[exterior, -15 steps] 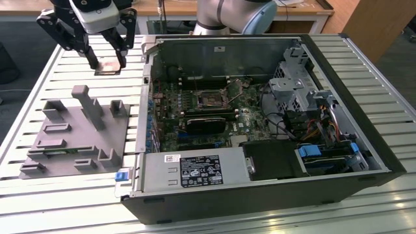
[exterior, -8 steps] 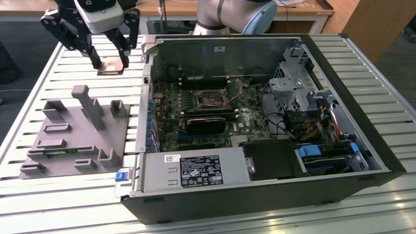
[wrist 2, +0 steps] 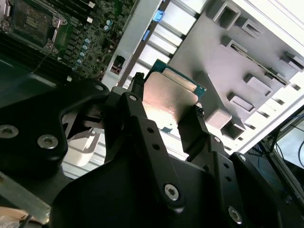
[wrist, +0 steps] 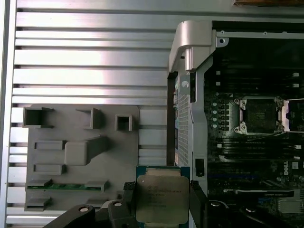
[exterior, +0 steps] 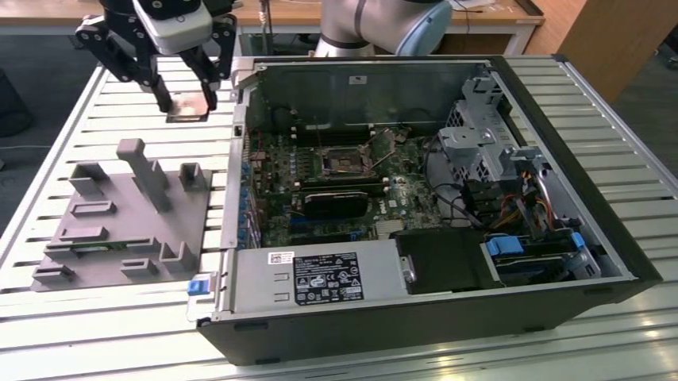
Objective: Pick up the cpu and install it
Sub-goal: 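Pick up the cpu and move it towards the insertion slot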
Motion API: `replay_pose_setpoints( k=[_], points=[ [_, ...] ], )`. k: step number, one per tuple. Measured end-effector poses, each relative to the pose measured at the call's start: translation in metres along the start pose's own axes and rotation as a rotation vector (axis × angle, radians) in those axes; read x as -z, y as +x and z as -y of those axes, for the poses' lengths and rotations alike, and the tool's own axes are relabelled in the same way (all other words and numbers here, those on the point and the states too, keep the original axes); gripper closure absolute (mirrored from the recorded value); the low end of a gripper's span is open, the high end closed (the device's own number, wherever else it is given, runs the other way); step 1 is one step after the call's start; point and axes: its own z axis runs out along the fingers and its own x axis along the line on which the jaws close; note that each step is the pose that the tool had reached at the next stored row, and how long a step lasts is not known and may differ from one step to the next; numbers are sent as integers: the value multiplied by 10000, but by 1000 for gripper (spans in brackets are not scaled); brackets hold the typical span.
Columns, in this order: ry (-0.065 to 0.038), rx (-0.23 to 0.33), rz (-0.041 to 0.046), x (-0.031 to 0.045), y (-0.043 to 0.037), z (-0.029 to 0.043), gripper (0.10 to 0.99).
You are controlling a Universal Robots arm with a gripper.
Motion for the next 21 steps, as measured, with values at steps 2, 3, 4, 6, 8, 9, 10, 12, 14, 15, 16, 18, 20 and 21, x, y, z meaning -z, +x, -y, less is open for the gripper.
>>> replay_pose_setpoints(
  k=[2,3,4,6,8,9,10,12,14,15,16,18,20,21],
  points=[
    [1,0,-1,0,-17,0,549],
    [0,0,-1,0,-25,0,549],
    [0,0,0,-1,-33,0,549],
    [0,0,-1,-1,-45,0,549],
    [0,0,0,-1,-57,0,549],
    [0,0,0,-1,-65,0,549],
    [1,0,-1,-1,-73,0,549],
    [1,1,-1,-2,-89,0,549],
    [0,0,0,-2,-102,0,549],
    [0,0,0,-3,-110,0,549],
    [1,0,-1,-3,-120,0,549],
    [0,0,0,-3,-135,0,549],
    [0,0,0,-4,-149,0,549],
    [0,0,-1,-4,-158,0,549]
  ],
)
